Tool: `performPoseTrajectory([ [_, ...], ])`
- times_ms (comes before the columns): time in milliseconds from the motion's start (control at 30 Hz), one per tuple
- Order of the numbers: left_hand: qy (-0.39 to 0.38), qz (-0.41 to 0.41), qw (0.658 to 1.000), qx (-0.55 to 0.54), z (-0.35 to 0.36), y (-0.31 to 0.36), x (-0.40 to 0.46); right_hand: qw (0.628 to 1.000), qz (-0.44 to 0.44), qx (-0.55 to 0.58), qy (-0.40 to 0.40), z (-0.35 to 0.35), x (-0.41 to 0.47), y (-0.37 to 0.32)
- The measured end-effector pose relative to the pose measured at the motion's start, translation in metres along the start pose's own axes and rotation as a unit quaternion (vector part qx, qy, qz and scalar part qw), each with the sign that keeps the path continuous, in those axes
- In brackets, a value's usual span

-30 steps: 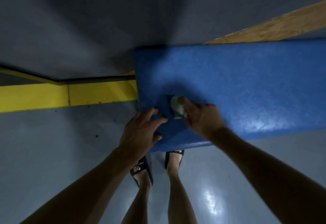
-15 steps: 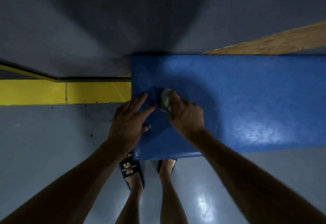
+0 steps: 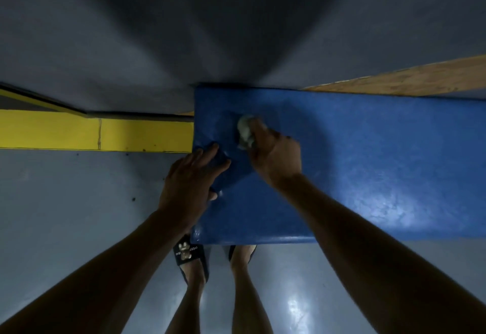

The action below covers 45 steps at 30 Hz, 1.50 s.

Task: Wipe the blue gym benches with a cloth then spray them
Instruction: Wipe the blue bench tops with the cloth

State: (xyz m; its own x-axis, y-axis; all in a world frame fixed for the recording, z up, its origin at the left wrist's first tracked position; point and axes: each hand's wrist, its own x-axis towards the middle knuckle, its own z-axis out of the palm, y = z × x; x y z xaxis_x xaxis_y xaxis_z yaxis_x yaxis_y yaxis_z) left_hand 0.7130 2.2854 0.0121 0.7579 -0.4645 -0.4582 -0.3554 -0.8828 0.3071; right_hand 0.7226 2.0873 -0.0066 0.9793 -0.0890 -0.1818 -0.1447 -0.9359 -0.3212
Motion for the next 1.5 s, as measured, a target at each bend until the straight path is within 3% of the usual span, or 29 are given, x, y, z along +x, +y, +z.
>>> performPoseTrajectory([
  [67, -0.012, 0.001, 1.0, 0.006, 0.0, 0.0, 0.001, 0.992, -0.115, -0.031, -0.035, -0.009, 0.008, 0.013],
  [133, -0.013, -0.004, 1.0, 0.0, 0.0, 0.0, 0.001, 0.991, -0.123, -0.053, -0.007, -0.023, 0.021, 0.053],
  [200, -0.008, -0.004, 1.0, -0.001, 0.0, 0.002, 0.002, 0.996, 0.031, -0.078, 0.014, -0.045, 0.03, 0.098],
  [300, -0.007, -0.012, 1.0, -0.011, -0.003, 0.005, 0.003, 0.96, 0.27, -0.078, 0.006, -0.063, 0.035, 0.133],
  [433, -0.006, -0.013, 1.0, -0.017, -0.001, 0.003, 0.001, 0.939, 0.342, -0.017, 0.037, -0.042, 0.047, 0.092],
  [500, -0.009, -0.008, 1.0, -0.018, -0.002, 0.004, 0.003, 0.946, 0.321, 0.015, 0.038, -0.024, 0.054, 0.053],
  [633, -0.016, -0.013, 1.0, -0.011, 0.0, 0.003, 0.003, 0.99, 0.131, 0.01, -0.045, -0.006, 0.063, -0.028],
  [733, -0.016, -0.02, 0.999, -0.02, 0.004, 0.001, 0.003, 0.995, 0.055, -0.032, -0.08, -0.013, 0.07, -0.018],
  [800, -0.012, -0.015, 1.0, -0.021, 0.004, 0.0, 0.003, 0.994, 0.078, -0.049, -0.064, -0.027, 0.07, 0.022],
  [933, -0.026, -0.014, 0.999, -0.04, 0.001, -0.001, 0.003, 0.965, 0.259, -0.016, -0.037, -0.054, 0.061, 0.089],
  [1100, -0.013, -0.012, 0.999, -0.048, 0.003, -0.003, 0.001, 0.946, 0.322, 0.041, 0.016, -0.033, 0.065, 0.032],
  [1300, 0.009, 0.003, 0.999, -0.053, 0.012, -0.008, 0.001, 0.989, 0.135, 0.037, -0.048, 0.008, 0.085, -0.095],
  [1433, 0.015, 0.006, 0.997, -0.073, 0.012, -0.009, 0.001, 0.998, 0.016, -0.016, -0.057, 0.003, 0.092, -0.075],
  [1500, 0.012, 0.004, 0.997, -0.074, 0.015, -0.012, 0.001, 0.998, 0.014, -0.043, -0.042, -0.004, 0.087, -0.044],
])
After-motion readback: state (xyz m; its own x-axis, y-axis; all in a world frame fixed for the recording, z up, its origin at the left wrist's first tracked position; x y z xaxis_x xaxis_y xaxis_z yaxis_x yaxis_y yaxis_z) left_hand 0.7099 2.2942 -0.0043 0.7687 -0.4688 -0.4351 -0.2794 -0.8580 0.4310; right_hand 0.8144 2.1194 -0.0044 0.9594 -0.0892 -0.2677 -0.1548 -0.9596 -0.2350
